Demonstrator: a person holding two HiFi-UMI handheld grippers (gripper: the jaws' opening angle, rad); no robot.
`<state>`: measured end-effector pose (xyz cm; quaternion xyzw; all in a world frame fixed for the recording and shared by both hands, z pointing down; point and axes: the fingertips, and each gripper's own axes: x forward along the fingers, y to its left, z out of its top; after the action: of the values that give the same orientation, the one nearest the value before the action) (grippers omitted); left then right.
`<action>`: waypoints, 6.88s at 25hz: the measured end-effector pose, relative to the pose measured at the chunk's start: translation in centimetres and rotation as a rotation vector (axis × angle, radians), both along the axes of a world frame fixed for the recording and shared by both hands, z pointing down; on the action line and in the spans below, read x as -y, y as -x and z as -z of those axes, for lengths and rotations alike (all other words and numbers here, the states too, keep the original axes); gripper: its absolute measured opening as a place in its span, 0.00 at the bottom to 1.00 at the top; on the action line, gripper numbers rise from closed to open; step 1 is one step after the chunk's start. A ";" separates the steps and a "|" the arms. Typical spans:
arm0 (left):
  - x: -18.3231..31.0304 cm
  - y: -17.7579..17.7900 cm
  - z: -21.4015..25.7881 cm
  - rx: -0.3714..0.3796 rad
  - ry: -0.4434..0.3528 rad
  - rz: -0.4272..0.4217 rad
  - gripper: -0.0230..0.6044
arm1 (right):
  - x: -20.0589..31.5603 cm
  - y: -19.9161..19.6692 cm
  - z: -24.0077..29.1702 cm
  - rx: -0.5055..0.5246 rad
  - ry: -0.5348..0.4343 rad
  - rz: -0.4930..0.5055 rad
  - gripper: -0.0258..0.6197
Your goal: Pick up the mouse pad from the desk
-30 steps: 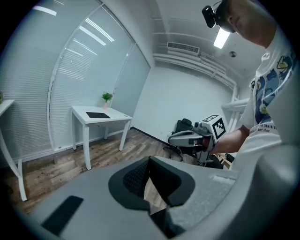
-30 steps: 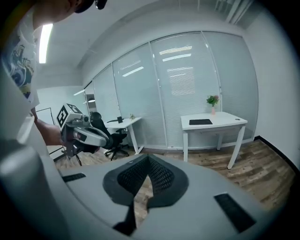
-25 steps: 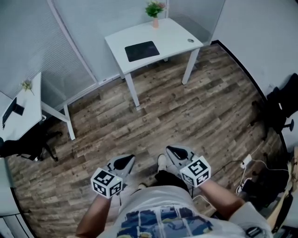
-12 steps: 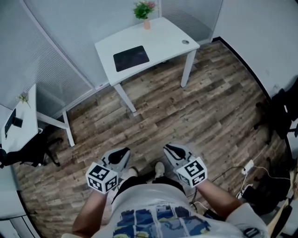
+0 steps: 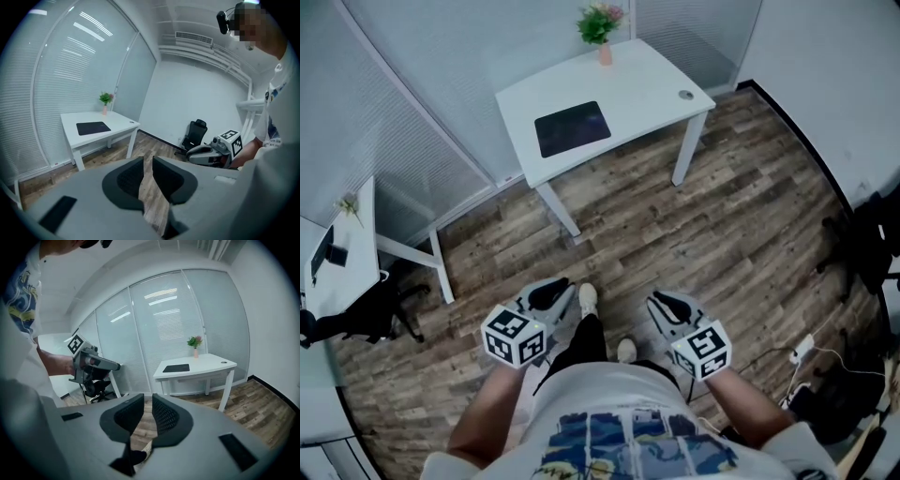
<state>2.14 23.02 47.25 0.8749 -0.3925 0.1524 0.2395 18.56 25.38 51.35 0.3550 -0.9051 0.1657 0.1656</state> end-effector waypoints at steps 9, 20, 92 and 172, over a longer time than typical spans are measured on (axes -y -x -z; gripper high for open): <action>13.5 4.5 -1.1 -0.008 -0.016 -0.003 0.13 | 8.5 3.7 0.9 -0.057 0.024 -0.014 0.12; 28.4 13.0 -4.7 0.008 0.003 -0.015 0.18 | 19.9 12.6 0.5 -0.043 0.067 -0.069 0.12; 66.0 20.8 -22.1 0.254 0.253 0.270 0.08 | 46.5 4.3 -4.3 -0.056 0.232 -0.088 0.08; 43.2 30.2 29.5 -0.007 -0.324 0.045 0.08 | 27.8 17.6 2.4 -0.019 -0.007 -0.032 0.05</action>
<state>-28.06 -20.20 17.76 0.8934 -0.4307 0.0787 0.1002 0.97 -2.46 48.98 0.3716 -0.8981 0.1619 0.1705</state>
